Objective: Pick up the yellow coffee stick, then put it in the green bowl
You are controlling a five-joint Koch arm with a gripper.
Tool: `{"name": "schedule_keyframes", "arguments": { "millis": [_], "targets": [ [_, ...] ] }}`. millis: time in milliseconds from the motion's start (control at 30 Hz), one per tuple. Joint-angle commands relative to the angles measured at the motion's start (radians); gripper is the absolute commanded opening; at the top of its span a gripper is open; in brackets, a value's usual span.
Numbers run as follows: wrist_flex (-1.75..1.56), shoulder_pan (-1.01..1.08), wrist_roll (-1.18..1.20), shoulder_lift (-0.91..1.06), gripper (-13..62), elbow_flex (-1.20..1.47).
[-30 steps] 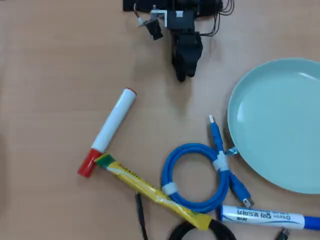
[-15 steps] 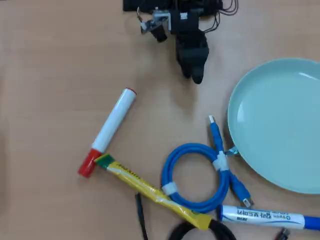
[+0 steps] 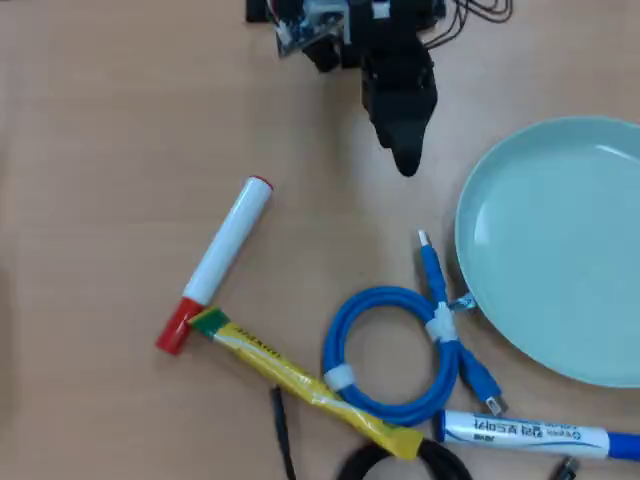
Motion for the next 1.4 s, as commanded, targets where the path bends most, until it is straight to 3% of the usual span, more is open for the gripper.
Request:
{"name": "schedule_keyframes", "arguments": {
  "millis": [0, 400, 667, 967, 1367],
  "targets": [
    [0.098, 0.002, 0.008, -0.058, 53.3, -0.192],
    [0.505, 0.135, 0.137, -0.476, 53.2, -0.856],
    [0.505, 0.249, 0.158, -0.637, 53.2, -0.92],
    [0.506, 0.247, 0.448, -0.739, 53.2, -1.025],
    [0.502, 0.238, 0.443, -0.833, 53.2, -1.052]
  ]
}}
